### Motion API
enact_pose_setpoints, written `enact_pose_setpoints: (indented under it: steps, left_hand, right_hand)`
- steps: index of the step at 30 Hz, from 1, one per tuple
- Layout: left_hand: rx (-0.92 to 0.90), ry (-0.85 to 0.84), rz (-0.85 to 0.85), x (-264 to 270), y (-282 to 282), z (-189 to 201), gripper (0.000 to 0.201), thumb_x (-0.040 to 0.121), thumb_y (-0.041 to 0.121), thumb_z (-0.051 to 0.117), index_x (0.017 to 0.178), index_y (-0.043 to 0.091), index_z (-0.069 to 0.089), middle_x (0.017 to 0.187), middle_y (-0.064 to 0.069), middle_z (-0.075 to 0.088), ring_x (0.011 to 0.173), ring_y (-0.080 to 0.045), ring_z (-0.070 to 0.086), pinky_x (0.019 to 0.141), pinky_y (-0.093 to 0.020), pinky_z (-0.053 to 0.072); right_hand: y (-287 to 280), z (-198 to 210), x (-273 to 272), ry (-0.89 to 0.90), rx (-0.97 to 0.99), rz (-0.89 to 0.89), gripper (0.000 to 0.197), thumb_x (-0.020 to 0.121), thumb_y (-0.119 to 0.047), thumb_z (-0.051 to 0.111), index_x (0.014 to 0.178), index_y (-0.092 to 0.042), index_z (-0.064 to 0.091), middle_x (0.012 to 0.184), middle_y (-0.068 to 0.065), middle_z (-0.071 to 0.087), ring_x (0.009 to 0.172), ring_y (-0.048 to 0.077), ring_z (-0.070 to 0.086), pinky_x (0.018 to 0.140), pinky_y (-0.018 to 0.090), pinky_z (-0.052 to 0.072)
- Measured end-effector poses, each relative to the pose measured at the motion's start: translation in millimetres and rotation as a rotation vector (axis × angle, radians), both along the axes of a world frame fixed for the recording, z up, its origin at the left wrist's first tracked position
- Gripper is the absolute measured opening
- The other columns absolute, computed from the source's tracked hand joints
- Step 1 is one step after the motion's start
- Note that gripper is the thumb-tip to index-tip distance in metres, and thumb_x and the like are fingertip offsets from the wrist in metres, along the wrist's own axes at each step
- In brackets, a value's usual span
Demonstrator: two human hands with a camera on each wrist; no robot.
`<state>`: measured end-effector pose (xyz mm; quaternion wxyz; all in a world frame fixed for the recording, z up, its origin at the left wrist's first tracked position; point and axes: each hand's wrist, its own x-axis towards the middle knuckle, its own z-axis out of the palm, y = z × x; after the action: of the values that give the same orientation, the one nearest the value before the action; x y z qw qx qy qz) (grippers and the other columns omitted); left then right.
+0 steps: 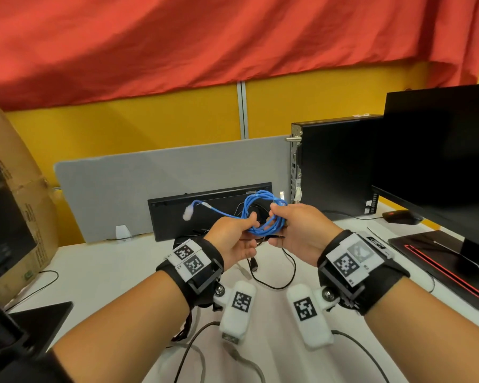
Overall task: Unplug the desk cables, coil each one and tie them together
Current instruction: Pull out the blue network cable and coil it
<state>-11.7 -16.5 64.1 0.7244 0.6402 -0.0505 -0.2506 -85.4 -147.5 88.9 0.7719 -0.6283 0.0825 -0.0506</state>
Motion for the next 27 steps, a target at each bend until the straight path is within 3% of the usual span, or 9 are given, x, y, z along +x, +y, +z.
enact_pose_setpoints:
  steps: [2,4,7,10,13,16,20,23,27]
  left_hand:
    - [-0.046,0.001,0.028,0,-2,0,0.019,0.093,0.021,0.062,0.099,0.003,0.064,0.08,-0.01,0.059,0.052,-0.013,0.05,0.049,-0.024,0.048]
    - [-0.078,-0.006,0.044,0,-4,0,0.016,0.09,0.017,0.066,0.098,0.003,0.065,0.079,-0.009,0.061,0.051,-0.012,0.051,0.049,-0.023,0.05]
    - [-0.097,-0.011,0.06,3,-3,0,0.014,0.087,0.016,0.07,0.089,0.003,0.067,0.078,-0.01,0.065,0.053,-0.012,0.051,0.05,-0.022,0.05]
    - [-0.094,0.001,0.052,3,-1,-1,0.014,0.085,0.015,0.071,0.087,0.001,0.068,0.081,-0.011,0.064,0.053,-0.011,0.05,0.05,-0.021,0.051]
    - [-0.069,0.005,0.049,3,-1,-2,0.017,0.085,0.013,0.072,0.093,-0.001,0.068,0.086,-0.013,0.062,0.051,-0.01,0.05,0.051,-0.02,0.052]
    - [-0.046,0.014,0.06,3,-3,-2,0.02,0.083,0.012,0.073,0.096,-0.002,0.066,0.081,-0.013,0.064,0.048,-0.01,0.051,0.051,-0.021,0.053]
    - [-0.048,0.071,0.032,0,-1,1,0.026,0.084,0.019,0.073,0.099,-0.001,0.065,0.08,-0.015,0.069,0.049,-0.012,0.055,0.052,-0.022,0.054]
    - [0.326,-0.048,-0.074,-1,2,9,0.049,0.084,0.044,0.07,0.101,-0.001,0.063,0.08,-0.017,0.074,0.05,-0.014,0.064,0.049,-0.023,0.053]
    - [1.014,-0.73,0.076,0,4,20,0.048,0.07,0.058,0.077,0.072,0.014,0.057,0.053,0.004,0.065,0.041,-0.004,0.054,0.043,-0.022,0.04]
  right_hand:
    - [0,0,2,0.003,-0.044,0.005,0.013,0.093,-0.014,0.058,0.081,-0.01,0.059,0.067,0.004,0.06,0.067,0.016,0.062,0.075,0.036,0.052]
    - [-2,0,4,-0.003,-0.164,-0.007,0.011,0.088,-0.002,0.061,0.079,-0.009,0.059,0.079,0.009,0.062,0.082,0.021,0.066,0.086,0.038,0.054]
    - [-5,-1,5,0.004,-0.354,-0.052,0.011,0.09,0.006,0.054,0.092,-0.005,0.054,0.096,0.019,0.058,0.097,0.032,0.067,0.084,0.041,0.058]
    - [-10,3,1,0.035,-0.36,0.074,0.019,0.09,0.01,0.051,0.102,-0.004,0.051,0.097,0.023,0.062,0.081,0.029,0.069,0.078,0.04,0.06]
    - [-18,9,-2,0.124,-0.534,0.138,0.028,0.088,0.01,0.056,0.112,-0.005,0.052,0.1,0.021,0.067,0.077,0.027,0.072,0.079,0.039,0.06]
    - [-22,12,-3,0.124,-0.627,0.11,0.019,0.088,0.008,0.058,0.105,-0.002,0.057,0.096,0.02,0.067,0.071,0.025,0.072,0.071,0.034,0.061]
    - [-22,8,-4,0.074,-0.549,0.028,0.01,0.086,0.0,0.065,0.093,0.007,0.067,0.085,0.019,0.072,0.057,0.016,0.069,0.058,0.026,0.058]
    - [-24,4,-1,0.066,-0.647,-0.046,0.016,0.089,-0.01,0.065,0.091,0.006,0.067,0.073,0.015,0.07,0.049,0.011,0.064,0.053,0.023,0.053]
    - [-26,5,5,0.129,-0.882,-0.062,0.014,0.093,-0.015,0.059,0.086,-0.003,0.062,0.061,0.006,0.068,0.04,0.005,0.059,0.04,0.014,0.043]
